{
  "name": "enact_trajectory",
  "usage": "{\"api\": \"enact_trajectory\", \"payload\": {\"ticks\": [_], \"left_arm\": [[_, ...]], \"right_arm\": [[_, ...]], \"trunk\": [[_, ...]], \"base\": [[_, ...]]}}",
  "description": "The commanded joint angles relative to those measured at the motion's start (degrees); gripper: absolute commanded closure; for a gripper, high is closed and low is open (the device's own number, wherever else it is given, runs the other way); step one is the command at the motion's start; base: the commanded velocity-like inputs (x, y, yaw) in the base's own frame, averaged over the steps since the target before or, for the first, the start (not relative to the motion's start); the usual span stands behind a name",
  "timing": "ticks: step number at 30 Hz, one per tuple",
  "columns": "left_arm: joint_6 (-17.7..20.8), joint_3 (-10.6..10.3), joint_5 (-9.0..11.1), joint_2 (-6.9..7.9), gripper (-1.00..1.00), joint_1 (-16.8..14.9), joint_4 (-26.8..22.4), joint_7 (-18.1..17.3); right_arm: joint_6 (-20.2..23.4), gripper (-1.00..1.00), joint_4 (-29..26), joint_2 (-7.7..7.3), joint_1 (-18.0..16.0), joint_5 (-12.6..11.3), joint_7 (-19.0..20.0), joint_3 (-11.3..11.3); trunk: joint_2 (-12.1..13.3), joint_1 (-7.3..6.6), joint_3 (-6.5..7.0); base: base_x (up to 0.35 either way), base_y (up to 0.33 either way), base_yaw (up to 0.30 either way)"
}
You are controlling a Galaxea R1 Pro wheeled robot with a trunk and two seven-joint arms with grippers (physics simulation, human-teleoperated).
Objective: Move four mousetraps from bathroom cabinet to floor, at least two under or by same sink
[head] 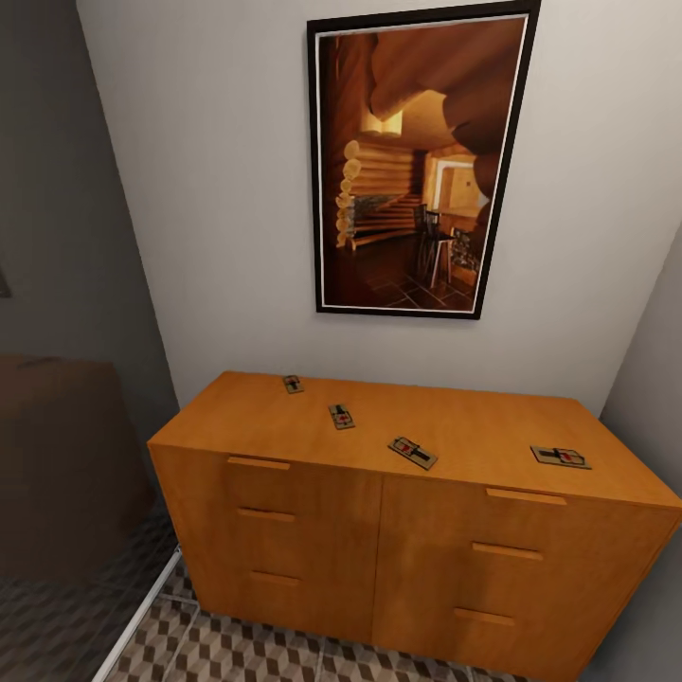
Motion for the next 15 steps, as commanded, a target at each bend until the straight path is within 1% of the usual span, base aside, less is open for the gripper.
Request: {"api": "enact_trajectory", "payload": {"ticks": [1, 5, 7, 11, 12, 15], "left_arm": [[0.7, -0.01, 0.02, -0.06, -1.0, 0.02, -0.72, -0.04], [2.81, 0.09, 0.03, -0.22, -1.0, 0.02, -3.82, -0.07], [3.28, 0.11, 0.03, -0.24, -1.0, 0.02, -5.03, -0.07], [4.34, 0.03, 0.03, -0.19, -1.0, 0.02, -7.74, -0.1], [5.01, -0.03, 0.03, -0.17, -1.0, 0.02, -8.59, -0.11], [6.63, -0.08, 0.03, -0.12, -1.0, 0.02, -10.31, -0.09]], "right_arm": [[0.99, -1.0, -0.89, -0.02, 0.0, 1.02, 0.02, 0.09], [4.37, -1.0, -4.61, -0.17, 0.0, 2.78, 0.1, 0.13], [5.33, -1.0, -6.22, -0.25, 0.0, 3.11, 0.12, 0.16], [7.69, -1.0, -11.61, -0.25, 0.04, 3.56, 0.21, 0.3], [8.69, -1.0, -13.55, -0.15, 0.05, 3.64, 0.22, 0.36], [10.62, -1.0, -16.59, -0.06, 0.05, 3.7, 0.23, 0.43]], "trunk": [[-0.03, 0.0, -0.06], [-0.03, 0.0, -0.06], [-0.03, 0.0, -0.06], [-0.03, 0.0, -0.06], [-0.03, 0.0, -0.06], [-0.03, 0.0, -0.06]], "base": [[0.0, 0.0, 0.0], [0.0, 0.0, 0.0], [0.0, 0.0, 0.0], [0.0, 0.0, 0.0], [0.0, 0.0, 0.0], [0.0, 0.0, 0.0]]}}
